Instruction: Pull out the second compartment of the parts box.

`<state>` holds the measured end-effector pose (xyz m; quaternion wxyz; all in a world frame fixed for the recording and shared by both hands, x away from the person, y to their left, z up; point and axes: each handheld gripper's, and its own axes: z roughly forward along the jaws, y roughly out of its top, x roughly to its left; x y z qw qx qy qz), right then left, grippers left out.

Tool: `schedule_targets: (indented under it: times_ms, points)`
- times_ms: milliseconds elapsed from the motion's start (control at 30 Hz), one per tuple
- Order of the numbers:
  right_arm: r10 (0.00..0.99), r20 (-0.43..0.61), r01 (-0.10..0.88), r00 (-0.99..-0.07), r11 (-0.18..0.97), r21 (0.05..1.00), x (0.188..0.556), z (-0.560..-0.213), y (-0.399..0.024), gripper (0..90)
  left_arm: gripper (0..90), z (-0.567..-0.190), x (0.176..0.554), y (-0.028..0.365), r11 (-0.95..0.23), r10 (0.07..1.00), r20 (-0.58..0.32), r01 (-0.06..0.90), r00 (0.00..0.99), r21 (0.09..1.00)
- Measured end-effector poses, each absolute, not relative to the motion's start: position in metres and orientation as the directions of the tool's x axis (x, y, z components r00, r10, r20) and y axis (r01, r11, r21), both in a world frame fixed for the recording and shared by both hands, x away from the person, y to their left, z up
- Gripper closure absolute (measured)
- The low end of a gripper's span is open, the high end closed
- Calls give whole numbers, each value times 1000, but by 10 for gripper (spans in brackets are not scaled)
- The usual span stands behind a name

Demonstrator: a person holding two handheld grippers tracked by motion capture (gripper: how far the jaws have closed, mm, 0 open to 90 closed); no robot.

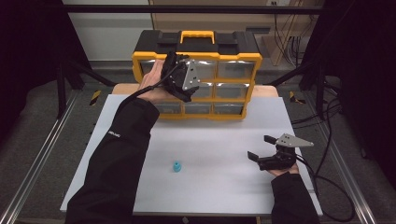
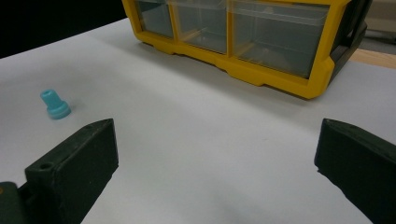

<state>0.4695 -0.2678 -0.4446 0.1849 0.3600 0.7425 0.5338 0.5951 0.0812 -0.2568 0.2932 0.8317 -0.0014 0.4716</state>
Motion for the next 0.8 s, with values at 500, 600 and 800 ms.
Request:
schedule_targets:
  times_ms: [500, 600, 800]
  points:
    - [731, 111, 337, -673, 170, 926, 470, -445, -268, 2, 27, -263, 602, 70, -856, 229, 819, -292, 526, 427]
    - [731, 111, 337, -674, 171, 926, 470, -445, -268, 2, 30, -264, 602, 69, -858, 223, 826, -299, 518, 418]
    - [731, 113, 338, -673, 168, 926, 469, -445, -268, 2, 45, -269, 601, 67, -879, 190, 850, -301, 492, 370]
